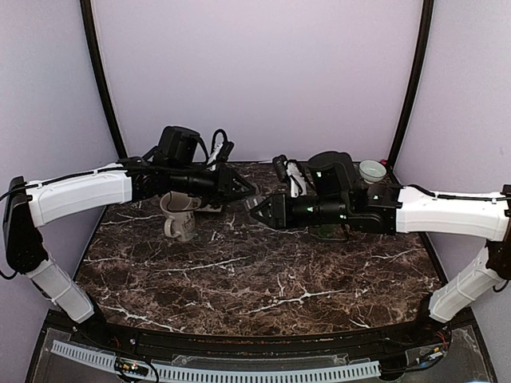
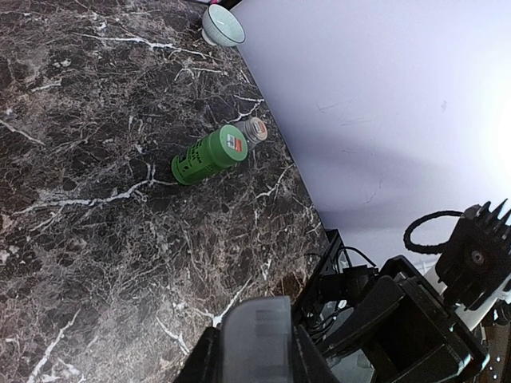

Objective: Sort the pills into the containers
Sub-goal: Open the lid of the pill container.

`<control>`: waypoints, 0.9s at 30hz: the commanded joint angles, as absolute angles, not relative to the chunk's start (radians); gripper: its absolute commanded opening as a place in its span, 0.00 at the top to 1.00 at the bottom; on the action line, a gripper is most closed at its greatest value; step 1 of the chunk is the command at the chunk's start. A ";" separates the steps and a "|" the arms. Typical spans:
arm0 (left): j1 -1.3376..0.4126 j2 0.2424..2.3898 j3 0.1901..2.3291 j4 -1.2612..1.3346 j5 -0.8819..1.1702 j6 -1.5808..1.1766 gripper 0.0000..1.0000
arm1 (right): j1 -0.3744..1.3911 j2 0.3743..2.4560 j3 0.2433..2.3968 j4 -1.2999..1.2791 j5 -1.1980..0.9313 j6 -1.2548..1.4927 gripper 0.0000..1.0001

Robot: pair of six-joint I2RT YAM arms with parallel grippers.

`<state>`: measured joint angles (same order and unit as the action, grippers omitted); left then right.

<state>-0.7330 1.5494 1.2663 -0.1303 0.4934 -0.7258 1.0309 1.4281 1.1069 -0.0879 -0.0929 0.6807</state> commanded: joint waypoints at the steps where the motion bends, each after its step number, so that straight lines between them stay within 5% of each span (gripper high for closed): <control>1: -0.727 1.565 1.310 -0.138 0.506 -0.722 1.00 | 1.028 1.467 1.176 -0.118 -0.063 0.648 0.69; 12: -0.723 1.581 1.345 -0.195 0.454 -0.757 1.00 | 1.110 1.598 1.368 -0.367 0.155 0.558 1.00; 22: -0.715 1.594 1.360 -0.245 0.394 -0.789 0.99 | 1.186 1.742 1.520 -0.575 0.379 0.568 1.00; 27: -0.710 1.600 1.347 -0.267 0.375 -0.786 0.72 | 1.189 1.765 1.525 -0.604 0.436 0.608 1.00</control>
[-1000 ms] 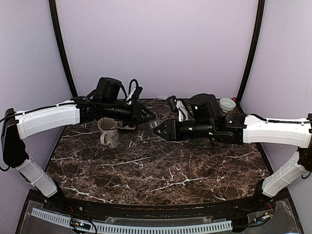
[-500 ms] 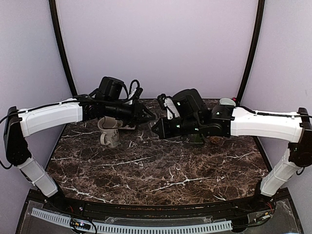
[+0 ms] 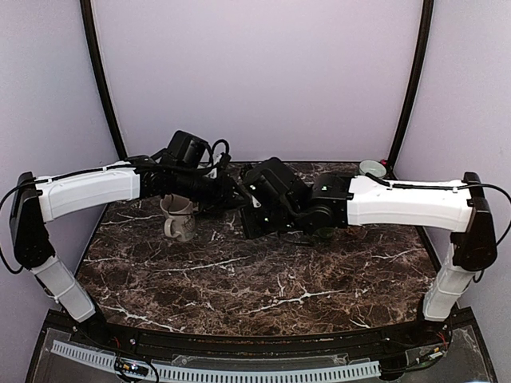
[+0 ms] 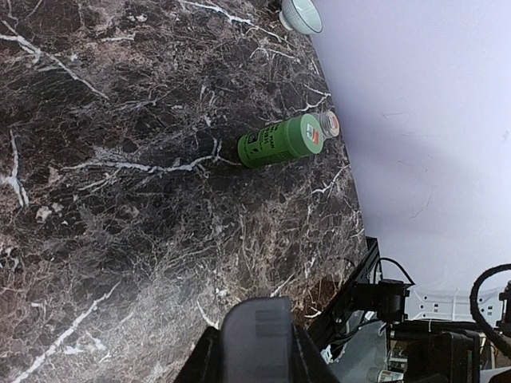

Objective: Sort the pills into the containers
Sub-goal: Open the lid of the pill container.

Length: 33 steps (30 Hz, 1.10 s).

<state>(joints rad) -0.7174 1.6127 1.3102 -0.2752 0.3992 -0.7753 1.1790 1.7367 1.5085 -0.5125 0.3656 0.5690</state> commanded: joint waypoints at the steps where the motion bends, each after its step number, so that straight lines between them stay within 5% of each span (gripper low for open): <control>1: -0.709 1.600 1.341 -0.267 0.374 -0.784 0.67 | 1.188 1.773 1.528 -0.614 0.438 0.613 1.00; 8: -0.687 1.592 1.302 -0.264 0.331 -0.763 0.37 | 1.192 1.843 1.568 -0.661 0.460 0.672 1.00; 33: -0.621 1.146 1.002 -0.387 0.031 -0.660 0.37 | 1.189 2.337 2.034 -1.127 0.627 0.957 1.00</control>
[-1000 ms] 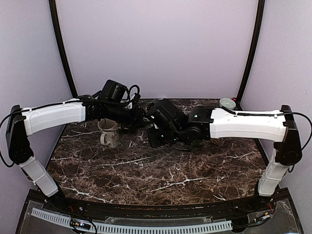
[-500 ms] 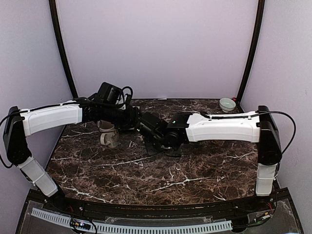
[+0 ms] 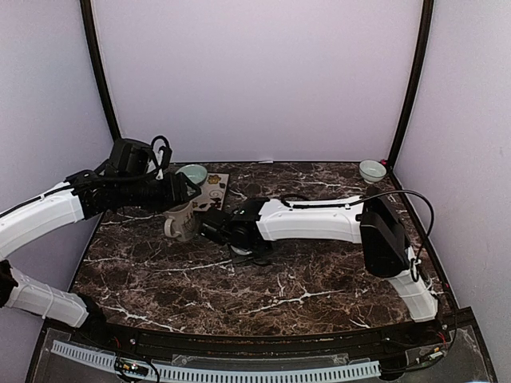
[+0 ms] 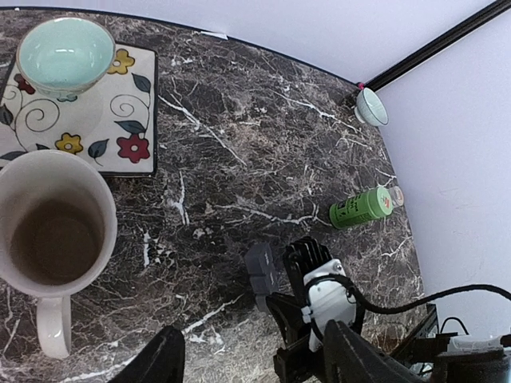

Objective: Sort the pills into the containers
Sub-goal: Place the pill container at the center of the board.

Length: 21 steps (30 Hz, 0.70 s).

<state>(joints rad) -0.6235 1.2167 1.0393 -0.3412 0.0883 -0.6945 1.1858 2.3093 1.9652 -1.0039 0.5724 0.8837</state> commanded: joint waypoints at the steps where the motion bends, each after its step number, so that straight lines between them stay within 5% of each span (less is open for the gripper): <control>1: -0.621 1.128 0.994 -0.392 0.026 -0.657 0.37 | 1.187 2.345 2.040 -1.139 0.626 0.966 1.00; 12: -0.621 1.047 0.947 -0.404 0.014 -0.639 0.38 | 1.156 2.400 2.121 -1.245 0.634 1.046 0.99; 21: -0.621 1.039 0.945 -0.398 0.008 -0.642 0.38 | 1.157 2.334 2.043 -1.136 0.603 1.023 0.61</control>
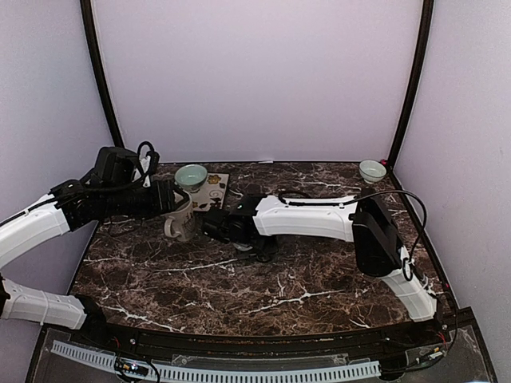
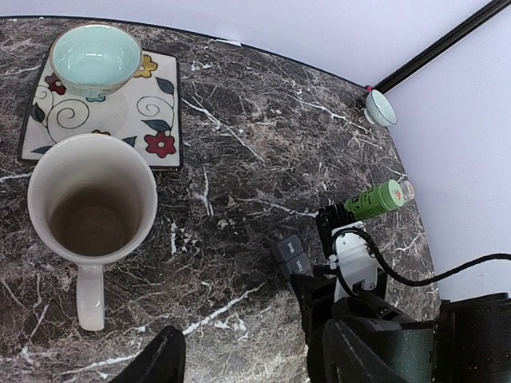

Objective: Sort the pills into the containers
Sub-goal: Place the pill container at the center of the board.

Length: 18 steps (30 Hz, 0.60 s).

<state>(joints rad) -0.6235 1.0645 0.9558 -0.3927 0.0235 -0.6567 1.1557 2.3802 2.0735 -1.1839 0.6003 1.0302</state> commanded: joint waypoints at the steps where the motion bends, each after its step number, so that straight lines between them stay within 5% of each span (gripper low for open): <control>1: -0.621 1.037 0.944 -0.397 0.005 -0.644 0.38 | 1.157 2.328 2.041 -1.131 0.604 1.020 0.60; 18: -0.730 1.063 0.997 -0.476 -0.127 -0.609 0.43 | 1.149 2.038 1.905 -1.015 0.679 0.880 0.58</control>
